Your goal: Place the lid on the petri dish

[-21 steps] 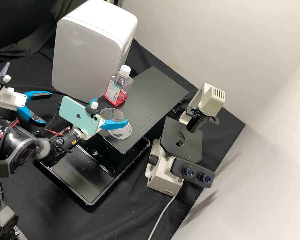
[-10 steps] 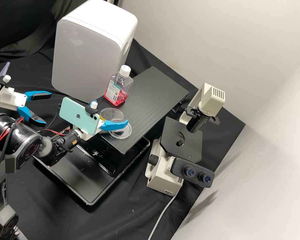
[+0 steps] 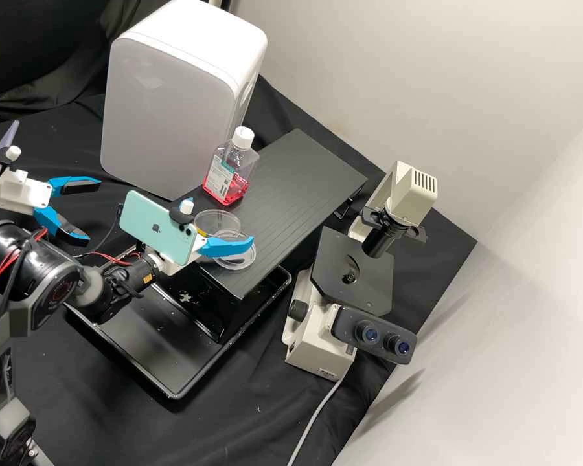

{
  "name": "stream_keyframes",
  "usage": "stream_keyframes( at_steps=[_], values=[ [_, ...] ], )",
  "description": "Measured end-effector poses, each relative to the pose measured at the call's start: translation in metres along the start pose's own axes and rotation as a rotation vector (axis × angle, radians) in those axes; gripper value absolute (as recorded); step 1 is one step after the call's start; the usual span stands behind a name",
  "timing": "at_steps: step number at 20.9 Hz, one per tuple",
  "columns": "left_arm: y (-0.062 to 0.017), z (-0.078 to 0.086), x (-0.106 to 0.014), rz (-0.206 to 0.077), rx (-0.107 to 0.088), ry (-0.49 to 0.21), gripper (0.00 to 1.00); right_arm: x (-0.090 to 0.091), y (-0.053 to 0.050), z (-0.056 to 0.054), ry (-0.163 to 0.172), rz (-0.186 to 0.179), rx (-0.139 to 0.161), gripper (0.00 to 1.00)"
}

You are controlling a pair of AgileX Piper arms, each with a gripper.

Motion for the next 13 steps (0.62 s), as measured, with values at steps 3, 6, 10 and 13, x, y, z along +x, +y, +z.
stream_keyframes(
  at_steps=[3, 6, 10, 13],
  values=[
    [0.0, 0.0, 0.0, 0.0, 0.0, 0.0, 1.0, 0.0, 0.0002, 0.0004, -0.004, 0.002, 0.002, 1.0],
    [0.0, 0.0, 0.0, 0.0, 0.0, 0.0, 1.0, 0.0, 0.0002, 0.0004, -0.004, 0.002, 0.002, 1.0],
    [0.0, 0.0, 0.0, 0.0, 0.0, 0.0, 1.0, -0.0001, 0.0006, 0.0001, -0.003, 0.004, 0.003, 0.0],
    [0.0, 0.0, 0.0, 0.0, 0.0, 0.0, 1.0, -0.0001, 0.0006, 0.0001, -0.003, 0.004, 0.003, 0.0]
  ],
)
